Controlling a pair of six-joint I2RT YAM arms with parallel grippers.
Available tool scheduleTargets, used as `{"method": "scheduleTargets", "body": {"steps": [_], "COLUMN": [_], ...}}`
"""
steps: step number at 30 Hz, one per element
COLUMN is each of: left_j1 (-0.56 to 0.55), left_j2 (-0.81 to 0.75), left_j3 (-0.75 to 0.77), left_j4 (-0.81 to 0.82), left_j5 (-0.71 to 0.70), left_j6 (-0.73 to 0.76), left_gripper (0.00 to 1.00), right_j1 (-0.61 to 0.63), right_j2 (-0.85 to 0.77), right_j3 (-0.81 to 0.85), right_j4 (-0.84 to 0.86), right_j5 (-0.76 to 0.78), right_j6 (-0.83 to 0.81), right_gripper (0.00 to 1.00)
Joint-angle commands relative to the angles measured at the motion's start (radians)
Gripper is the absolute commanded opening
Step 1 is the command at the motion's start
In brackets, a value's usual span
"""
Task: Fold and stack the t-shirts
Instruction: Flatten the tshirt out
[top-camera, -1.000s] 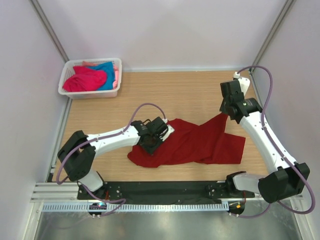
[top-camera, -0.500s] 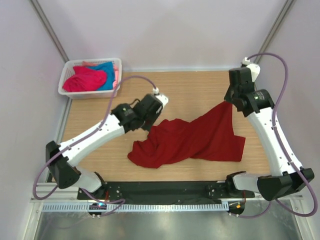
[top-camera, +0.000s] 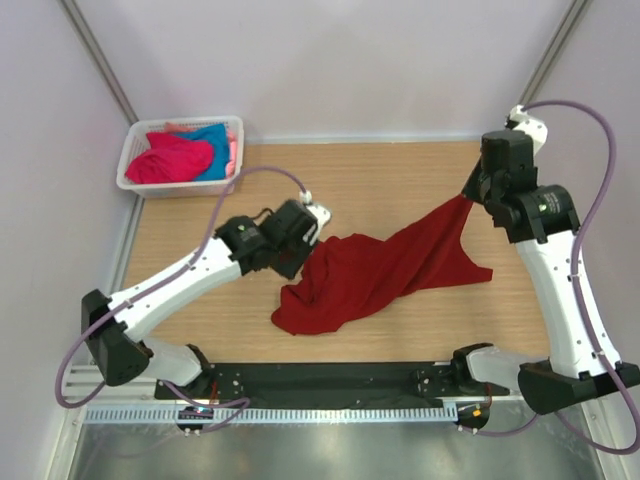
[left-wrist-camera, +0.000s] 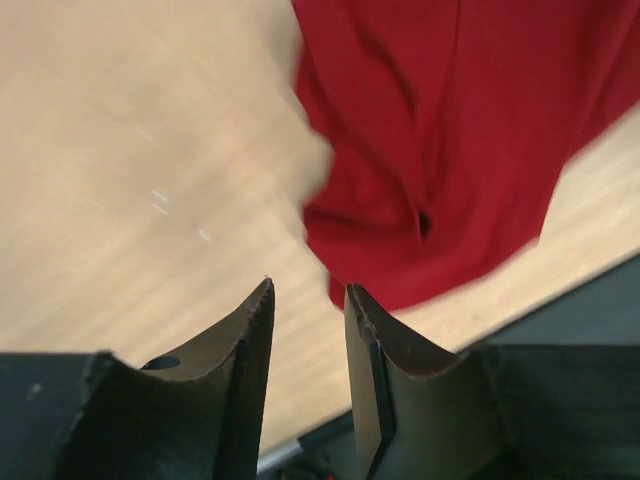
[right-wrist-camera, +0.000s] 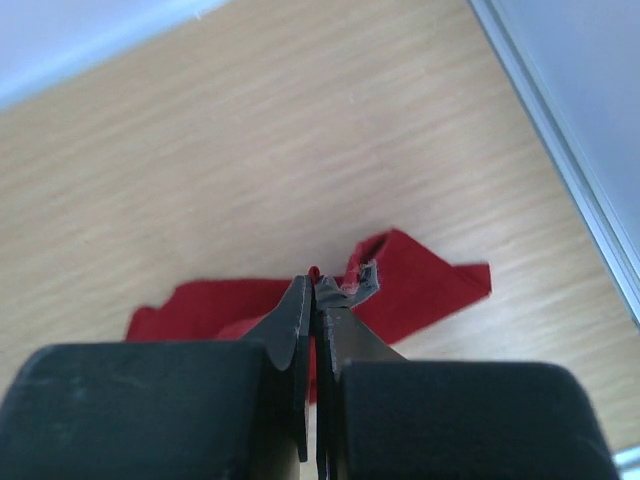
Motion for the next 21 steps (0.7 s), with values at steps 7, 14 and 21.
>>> {"method": "scheduleTargets", "body": {"steps": [7, 14, 21], "left_j1": [-0.088, -0.143, -0.146], "left_j2": [0.092, 0.167, 0.200], "left_j3": [-0.170, -0.183, -0.226], "left_j4": [0.172, 0.238, 0.279], "left_j5": [0.229, 0.206, 0.155], "left_j6": [-0.070, -0.117, -0.145], "left_gripper": [0.44, 0.53, 0.55], "right_j1": [-0.004, -0.006, -0.006], "right_j2": [-0.102, -0.090, -0.077], "right_j3": [-0.327, -0.353, -0.329], "right_j4": [0.100, 0.127, 0.137], "right_j5": [-0.026, -0.028, -0.026], "right_j6": [0.045, 0.034, 0.007], "right_gripper": [0.01, 0.01, 0.01]}}
